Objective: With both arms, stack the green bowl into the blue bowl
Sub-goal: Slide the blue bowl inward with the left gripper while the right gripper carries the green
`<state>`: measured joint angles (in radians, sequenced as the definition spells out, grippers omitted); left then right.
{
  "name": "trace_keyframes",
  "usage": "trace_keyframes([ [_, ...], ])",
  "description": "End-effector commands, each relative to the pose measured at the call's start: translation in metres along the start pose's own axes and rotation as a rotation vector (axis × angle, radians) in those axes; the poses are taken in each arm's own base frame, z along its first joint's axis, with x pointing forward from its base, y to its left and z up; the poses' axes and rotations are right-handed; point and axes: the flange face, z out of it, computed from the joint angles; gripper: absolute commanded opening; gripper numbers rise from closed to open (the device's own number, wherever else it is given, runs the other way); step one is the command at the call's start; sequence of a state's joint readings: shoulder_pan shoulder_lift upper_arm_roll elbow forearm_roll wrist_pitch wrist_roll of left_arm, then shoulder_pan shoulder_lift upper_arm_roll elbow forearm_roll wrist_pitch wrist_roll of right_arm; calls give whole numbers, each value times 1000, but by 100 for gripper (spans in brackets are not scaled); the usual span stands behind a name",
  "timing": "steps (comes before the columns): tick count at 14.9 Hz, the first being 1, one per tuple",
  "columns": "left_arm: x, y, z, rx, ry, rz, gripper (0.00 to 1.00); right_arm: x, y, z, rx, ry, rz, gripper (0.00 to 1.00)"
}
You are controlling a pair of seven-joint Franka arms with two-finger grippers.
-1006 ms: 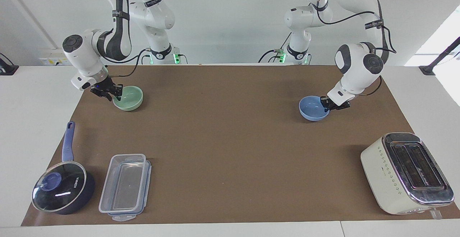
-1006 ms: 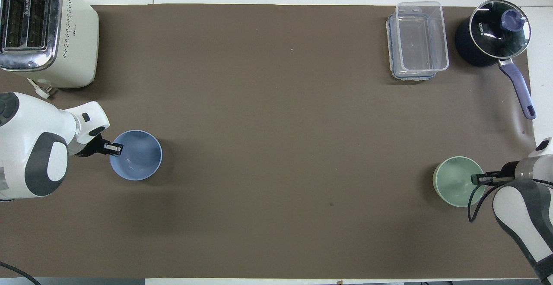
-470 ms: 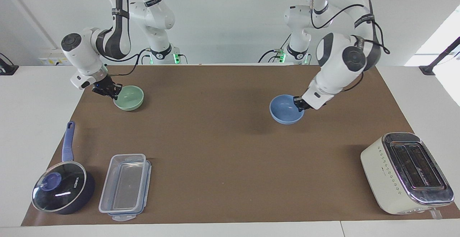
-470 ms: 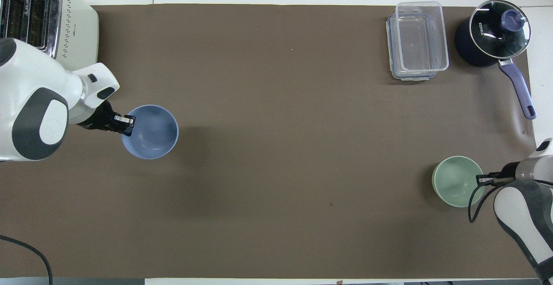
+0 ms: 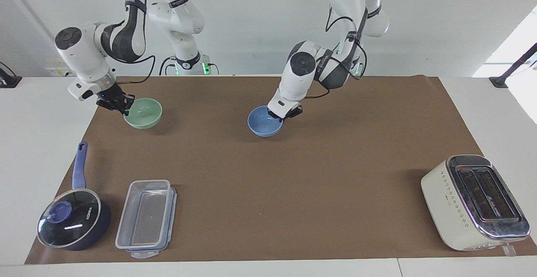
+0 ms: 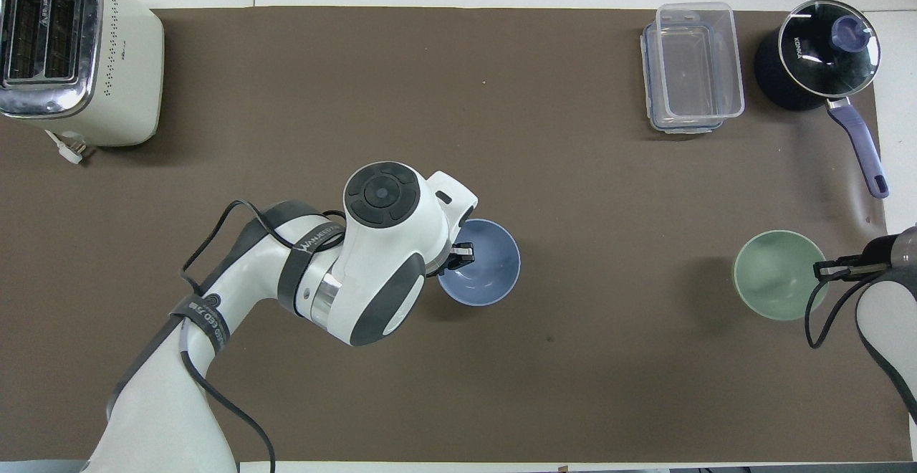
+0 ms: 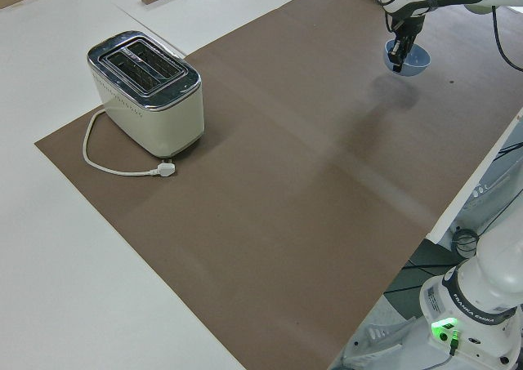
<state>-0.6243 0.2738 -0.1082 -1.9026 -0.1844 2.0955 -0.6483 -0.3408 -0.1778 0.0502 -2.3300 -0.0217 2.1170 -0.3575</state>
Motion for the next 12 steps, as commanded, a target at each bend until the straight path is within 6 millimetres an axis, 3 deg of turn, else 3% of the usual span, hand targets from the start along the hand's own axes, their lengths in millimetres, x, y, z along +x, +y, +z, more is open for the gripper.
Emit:
trace_keyframes([
  [1, 9, -4, 17, -29, 14, -15, 0, 15, -25, -46, -1, 11, -1, 0],
  [5, 10, -7, 17, -26, 13, -13, 0, 33, -67, -80, -5, 12, 37, 0],
  [6, 10, -7, 18, -26, 13, -13, 30, 36, -80, -85, -5, 11, 57, 0],
  [7, 10, -6, 17, -26, 11, -14, 99, 40, -93, -91, -6, 13, 74, 0],
  [9, 8, -8, 7, -28, 12, -14, 100, 49, -119, -107, -8, 27, 99, 0],
  [10, 10, -16, -8, -31, 11, -22, 100, 53, -131, -111, -7, 29, 113, 0],
  [11, 23, -58, -71, -44, 14, -34, 100, 61, -170, -119, 8, 42, 148, 0],
  [12, 27, -79, -98, -49, 15, -39, 100, 62, -189, -121, 52, 44, 178, 0],
])
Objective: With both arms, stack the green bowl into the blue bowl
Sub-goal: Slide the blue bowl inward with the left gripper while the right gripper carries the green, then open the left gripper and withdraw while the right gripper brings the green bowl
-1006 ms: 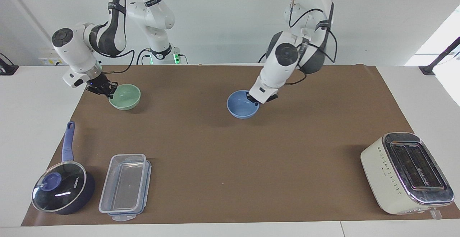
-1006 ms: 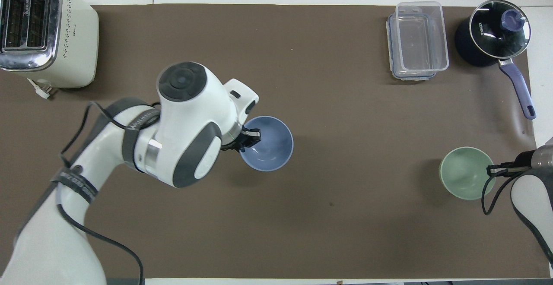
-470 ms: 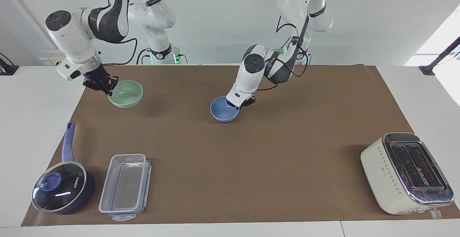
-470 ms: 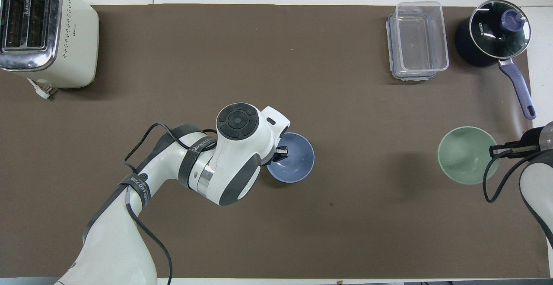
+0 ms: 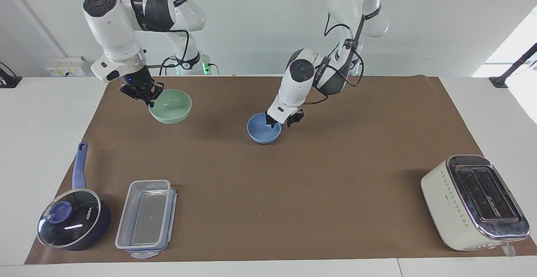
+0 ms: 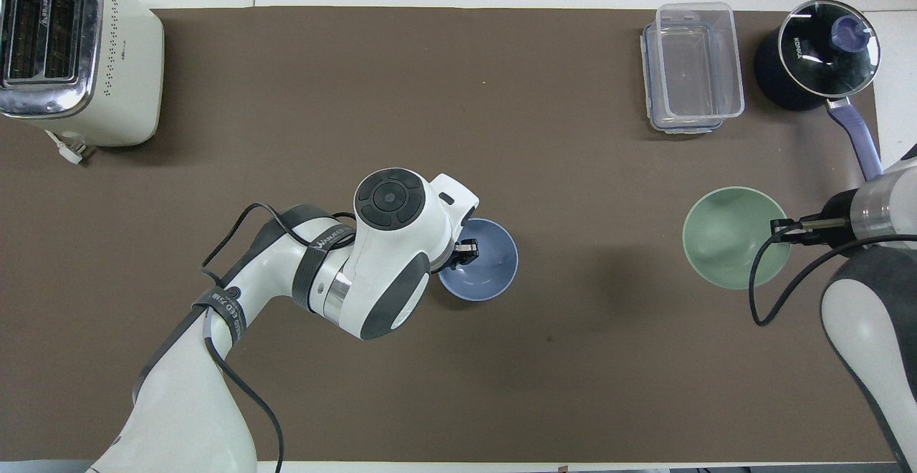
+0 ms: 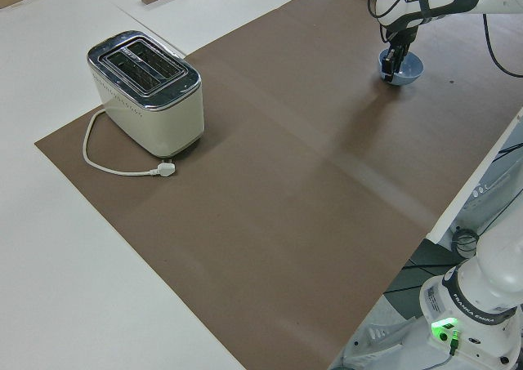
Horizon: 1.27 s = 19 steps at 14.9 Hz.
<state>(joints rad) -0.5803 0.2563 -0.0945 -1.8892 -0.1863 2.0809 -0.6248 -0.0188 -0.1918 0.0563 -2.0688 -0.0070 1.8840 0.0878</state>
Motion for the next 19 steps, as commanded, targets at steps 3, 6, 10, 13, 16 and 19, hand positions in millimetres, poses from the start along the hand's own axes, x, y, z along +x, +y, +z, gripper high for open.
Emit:
trace_keyframes([
  [3, 39, -140, -146, -43, 8, -31, 100, -4, -92, -6, 104, -7, 107, 0],
  [6, 56, -249, -190, -49, 34, -3, 100, -16, -141, 5, 122, 5, 84, 0],
  [10, 58, -322, -228, 62, 28, 96, 100, -23, -198, 36, 125, -6, 53, 0],
  [13, 63, -322, -257, 152, -6, 107, 100, -31, -240, 73, 134, -26, -4, 0],
  [16, 61, -321, -285, 173, -22, 102, 100, -48, -271, 105, 156, -19, -43, 0],
  [19, 47, -319, -298, 168, -35, 105, 100, -58, -263, 127, 159, 0, -29, 0],
])
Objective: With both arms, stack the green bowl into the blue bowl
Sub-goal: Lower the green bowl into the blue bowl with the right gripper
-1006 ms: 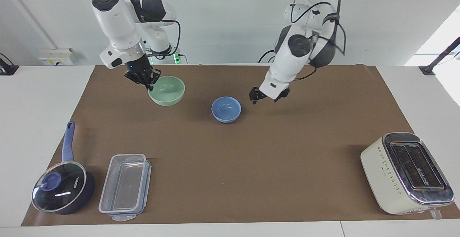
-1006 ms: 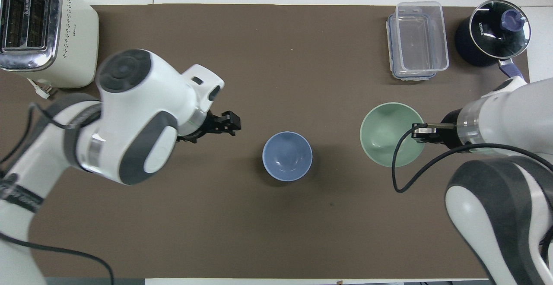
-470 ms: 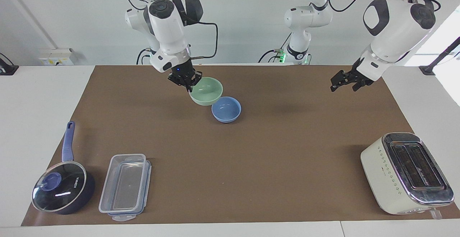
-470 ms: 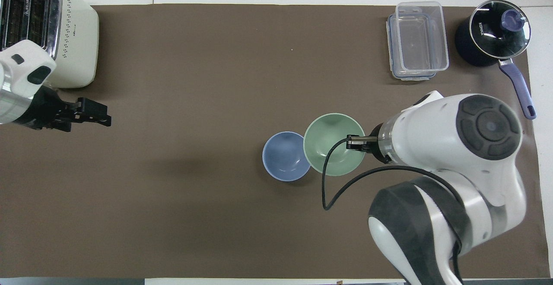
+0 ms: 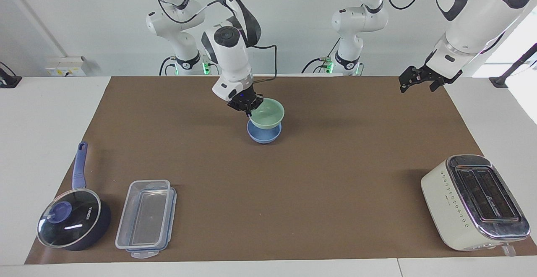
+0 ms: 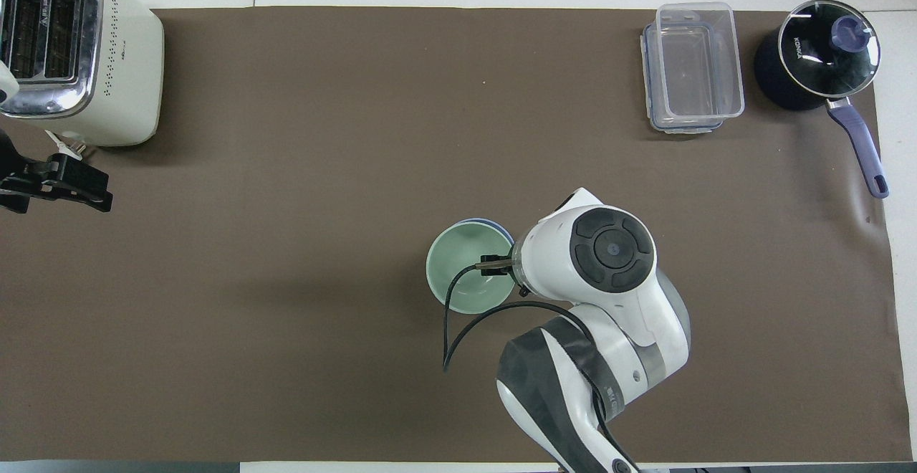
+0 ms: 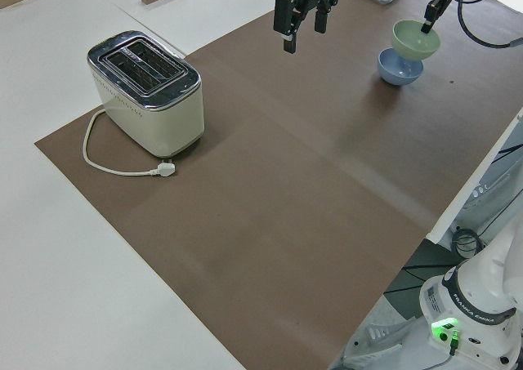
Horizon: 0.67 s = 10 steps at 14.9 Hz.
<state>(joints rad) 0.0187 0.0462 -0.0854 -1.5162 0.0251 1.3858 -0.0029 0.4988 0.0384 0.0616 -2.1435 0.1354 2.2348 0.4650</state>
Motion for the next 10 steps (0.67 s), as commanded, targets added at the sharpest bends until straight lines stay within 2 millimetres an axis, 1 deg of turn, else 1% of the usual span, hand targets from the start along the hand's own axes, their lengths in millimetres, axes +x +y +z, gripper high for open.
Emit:
trace_keyframes([
  [1, -7, 1, -12, 20, -11, 18, 100, -10, 14, 7, 24, 35, 32, 0],
  [4, -13, 3, 3, 15, -12, 40, 100, -10, 18, 11, 28, 48, 35, 0],
  [5, -13, 7, 5, -11, 15, 34, 100, -11, 19, 13, 30, 54, 35, 0],
  [6, -8, 9, 8, -26, 52, 14, 100, -12, 19, 14, 33, 61, 36, 0],
  [8, -1, 9, 5, -28, 97, 7, 100, -12, 20, 15, 32, 61, 38, 0],
  [10, 0, 8, 3, -21, 94, 10, 100, -12, 20, 15, 34, 66, 28, 0],
])
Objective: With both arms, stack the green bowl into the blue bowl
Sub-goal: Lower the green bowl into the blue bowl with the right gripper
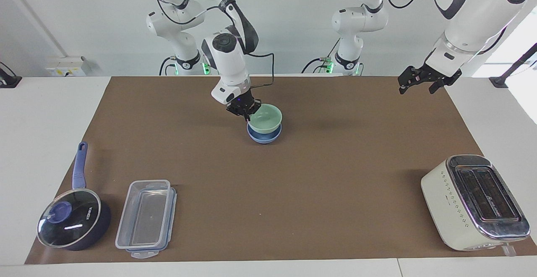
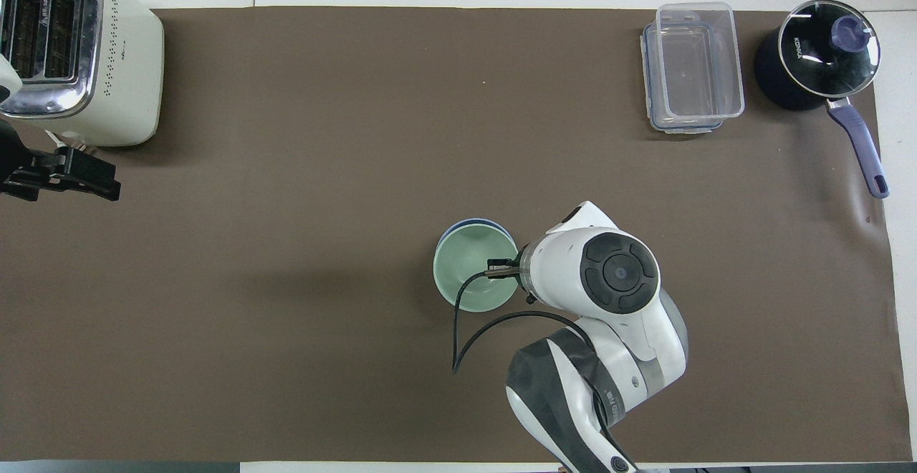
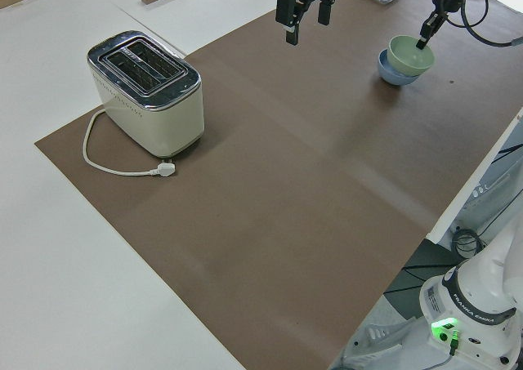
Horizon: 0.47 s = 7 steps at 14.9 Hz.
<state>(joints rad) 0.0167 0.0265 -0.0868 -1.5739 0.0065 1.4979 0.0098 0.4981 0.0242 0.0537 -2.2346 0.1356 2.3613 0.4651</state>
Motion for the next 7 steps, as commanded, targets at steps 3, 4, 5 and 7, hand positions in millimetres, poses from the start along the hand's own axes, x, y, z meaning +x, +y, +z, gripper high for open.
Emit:
trace_keyframes([
  [3, -10, 3, -4, -2, 7, -11, 100, -4, 7, -5, 17, 17, 8, 0],
  [4, -11, 3, -4, -2, 7, -11, 100, -4, 7, -5, 18, 18, 8, 0],
  [5, -11, 4, -3, -3, 6, -9, 100, -4, 7, -5, 17, 17, 7, 0],
  [7, -11, 4, -3, -3, 6, -9, 100, -3, 6, -7, 19, 21, 8, 0],
])
